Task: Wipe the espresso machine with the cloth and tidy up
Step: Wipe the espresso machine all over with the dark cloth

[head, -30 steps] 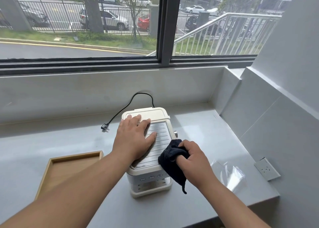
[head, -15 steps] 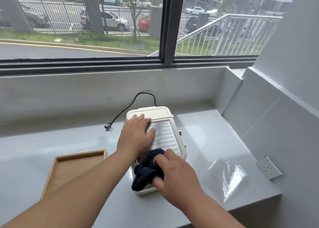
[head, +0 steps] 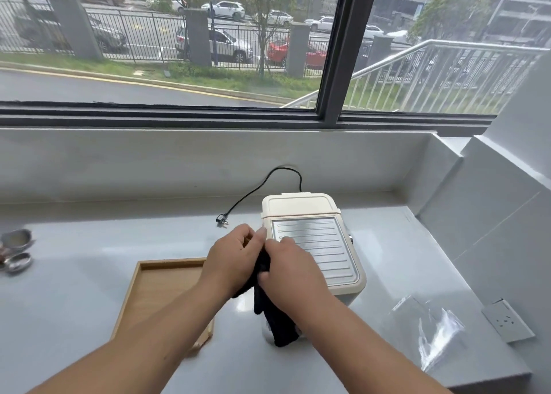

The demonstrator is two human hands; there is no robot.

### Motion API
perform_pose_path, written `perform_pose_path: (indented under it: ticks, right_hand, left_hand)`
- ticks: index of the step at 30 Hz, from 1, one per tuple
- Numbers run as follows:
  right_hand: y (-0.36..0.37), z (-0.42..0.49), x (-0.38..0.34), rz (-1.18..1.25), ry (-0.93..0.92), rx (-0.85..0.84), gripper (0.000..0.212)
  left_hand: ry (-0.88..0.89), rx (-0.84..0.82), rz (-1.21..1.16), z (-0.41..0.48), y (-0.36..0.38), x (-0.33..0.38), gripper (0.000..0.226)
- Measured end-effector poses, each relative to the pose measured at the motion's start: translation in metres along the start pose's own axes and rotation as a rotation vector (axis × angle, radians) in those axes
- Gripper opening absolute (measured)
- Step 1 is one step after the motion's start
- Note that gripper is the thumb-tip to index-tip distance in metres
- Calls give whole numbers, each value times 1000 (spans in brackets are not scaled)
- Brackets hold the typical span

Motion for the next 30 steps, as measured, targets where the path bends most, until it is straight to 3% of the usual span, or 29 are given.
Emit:
perform_pose_path:
  ticks: [3,6,8,11,13,16,18,20,23,30]
  right_hand:
    - [-5,15,3,107,88,14,12]
    - [-12,23,13,271,183,54,14]
    - [-12,24,18,358,217,58,17]
    - [-12,21,19,523,200,43,26]
    - [-12,17,21,725,198,16,32]
    - [-18,12,36,889,196,23,44]
    - [-37,9,50,667,111,146,41]
    - [-53,8,58,281,-16,238,34]
    - [-35,10,67,-52,-108,89,40]
    - [-20,8,76,-114,-105,71,50]
  left_hand:
    - [48,-26,-72,-7,0,-3,39]
    - [122,-153,-241,-16,14,3,33]
    - [84,-205,-377,-23,22,3,34]
    - [-48,-164,-523,-27,29,-8,58]
    - [-84,-124,-531,-25,31,-15,67]
    - [-54,-83,-372,-23,31,-12,53]
    - [16,-48,-229,-20,30,-9,56]
    - [67,-10,-167,-15,29,-7,55]
    - [75,29,-186,-6,30,-6,42]
    - [-88,55,-330,18,30,-14,26]
Point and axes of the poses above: each hand's wrist, its own z-axis towards the middle knuckle, its own y-axis out of the palm, x = y × z, the point moved 8 cm from there along z, towards the middle knuckle, and after that the axes turned 1 degree about -y, right-handed, at the moved point
